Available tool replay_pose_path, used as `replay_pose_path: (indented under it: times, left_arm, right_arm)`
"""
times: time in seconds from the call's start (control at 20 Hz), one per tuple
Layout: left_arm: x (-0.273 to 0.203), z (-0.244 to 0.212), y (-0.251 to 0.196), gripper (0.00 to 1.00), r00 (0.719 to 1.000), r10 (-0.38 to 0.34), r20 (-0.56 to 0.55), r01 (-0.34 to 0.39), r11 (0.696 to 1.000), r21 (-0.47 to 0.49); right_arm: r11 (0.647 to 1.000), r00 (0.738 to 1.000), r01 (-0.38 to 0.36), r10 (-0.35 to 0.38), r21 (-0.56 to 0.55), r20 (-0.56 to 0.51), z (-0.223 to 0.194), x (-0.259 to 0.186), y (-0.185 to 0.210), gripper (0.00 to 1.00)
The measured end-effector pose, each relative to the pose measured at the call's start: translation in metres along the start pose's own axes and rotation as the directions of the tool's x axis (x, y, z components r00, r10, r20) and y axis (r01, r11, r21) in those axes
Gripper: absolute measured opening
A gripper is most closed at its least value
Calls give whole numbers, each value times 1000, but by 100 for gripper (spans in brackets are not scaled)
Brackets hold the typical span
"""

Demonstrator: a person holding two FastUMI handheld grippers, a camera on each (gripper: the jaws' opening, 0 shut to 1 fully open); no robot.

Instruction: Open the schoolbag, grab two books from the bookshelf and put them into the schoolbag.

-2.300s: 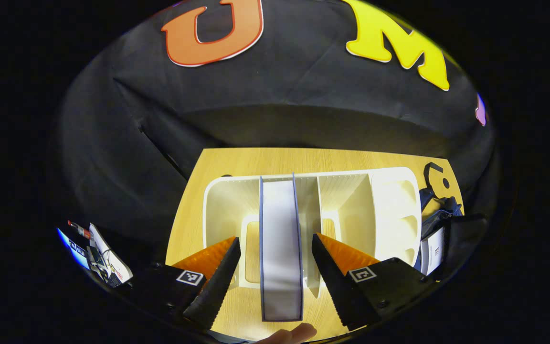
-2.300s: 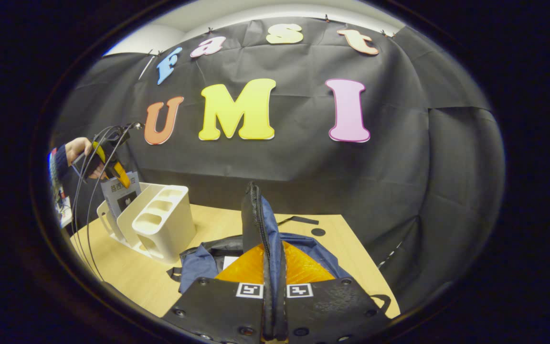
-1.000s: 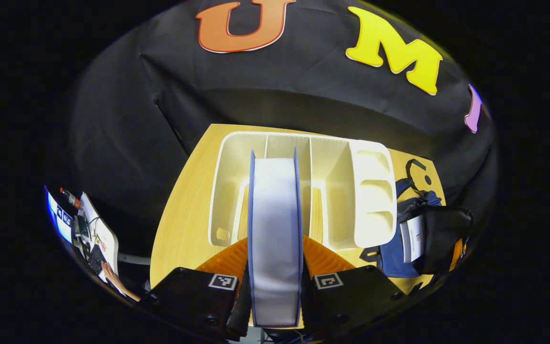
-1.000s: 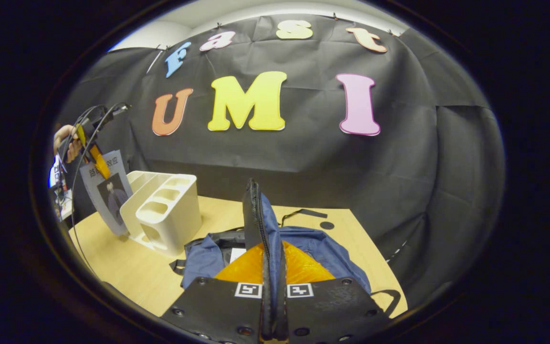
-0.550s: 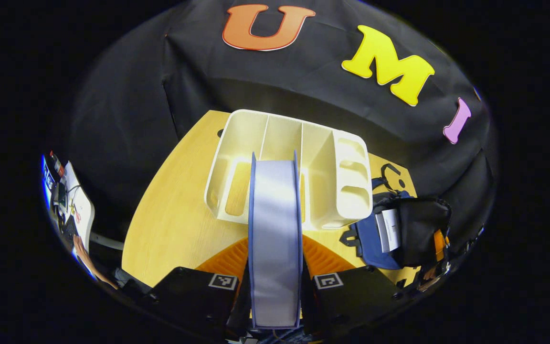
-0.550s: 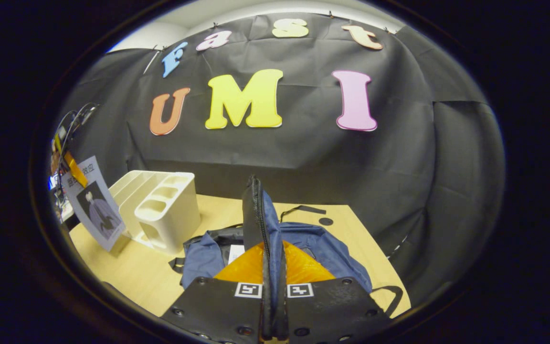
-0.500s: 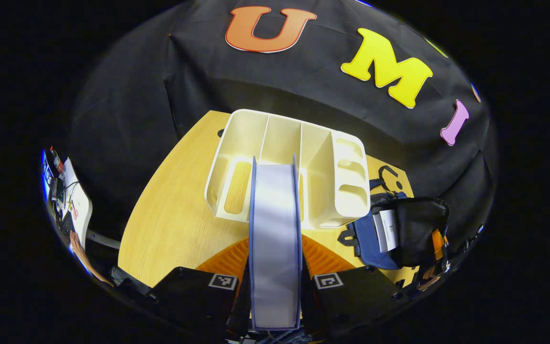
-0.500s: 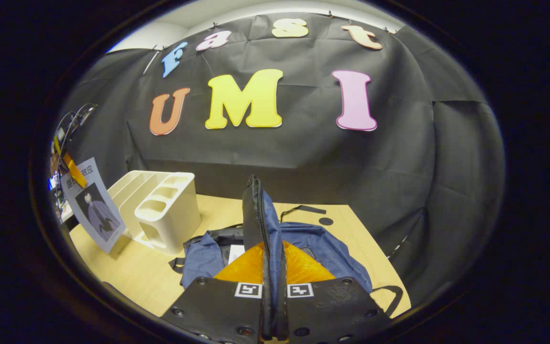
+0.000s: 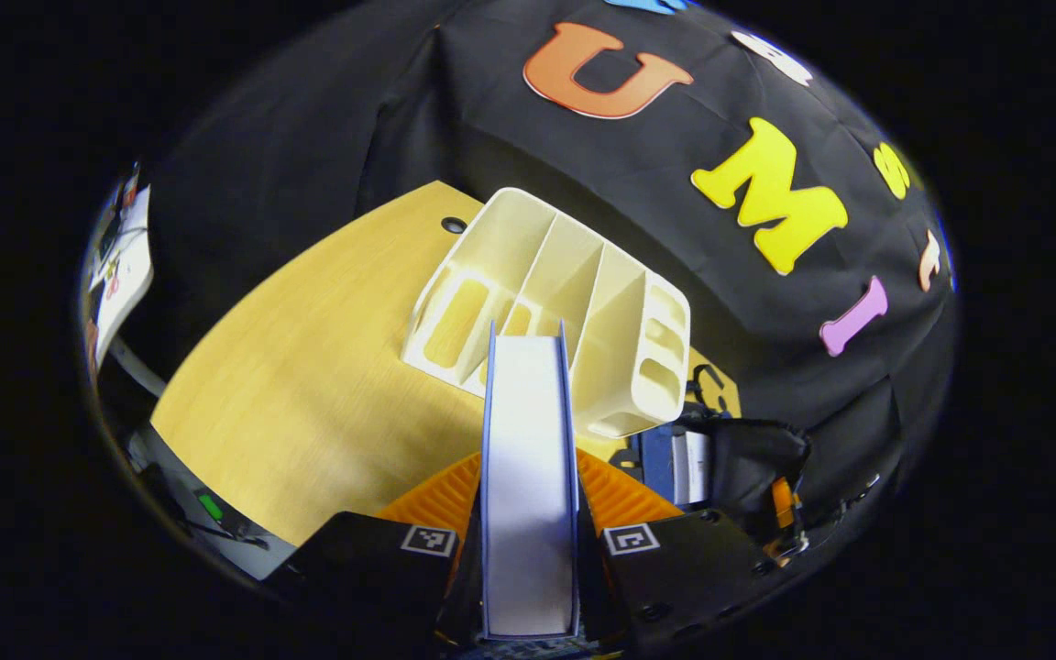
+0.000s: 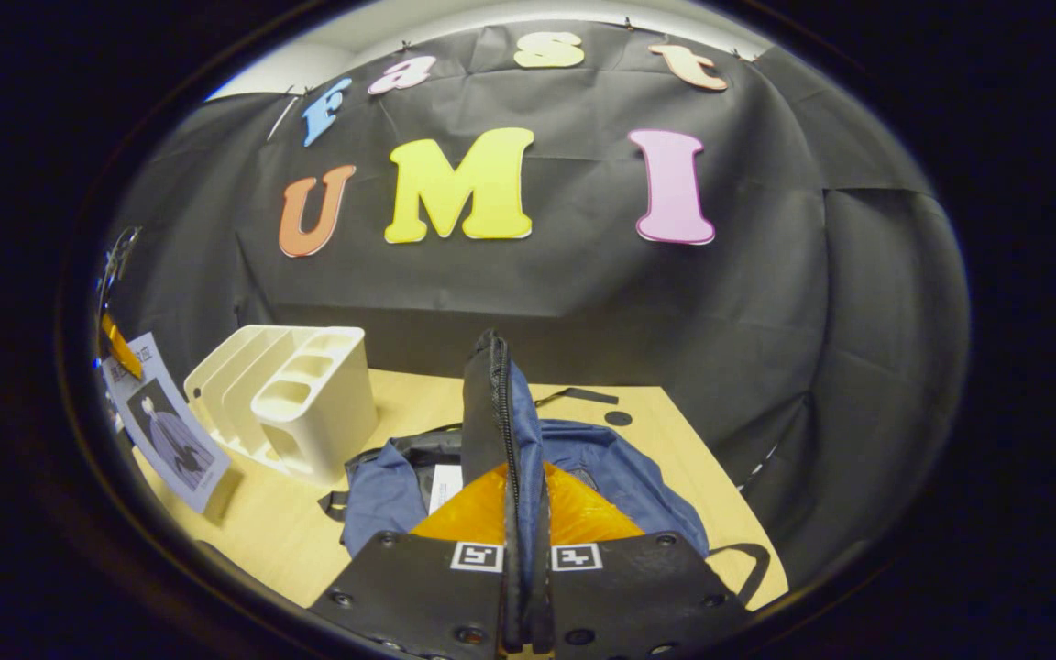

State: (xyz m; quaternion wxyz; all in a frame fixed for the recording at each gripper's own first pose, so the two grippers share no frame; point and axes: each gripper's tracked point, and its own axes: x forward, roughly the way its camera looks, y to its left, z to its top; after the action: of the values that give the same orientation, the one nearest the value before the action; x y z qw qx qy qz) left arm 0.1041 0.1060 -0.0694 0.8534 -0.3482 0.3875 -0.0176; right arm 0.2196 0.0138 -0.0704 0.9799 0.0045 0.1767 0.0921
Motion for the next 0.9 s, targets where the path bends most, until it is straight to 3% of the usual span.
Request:
replay_pose_path:
  times: [0.45,0.65,0.9]
  left_arm:
    - [48,-62,-72,45,962,-270,-40,263,957,-123]
    - [69,-73,-116,44,917,-397,-38,383,904,-190]
    - [104,-79,-155,44,884,-467,-9,456,866,-206]
  right_arm:
    - [1000,1000,12,-12,1,-24,2,1,-7,5]
    - [1000,999,18,-19,-14,-27,8,-2,-11,5]
    - [997,1000,28,-27,-66,6,34,-7,-14,5]
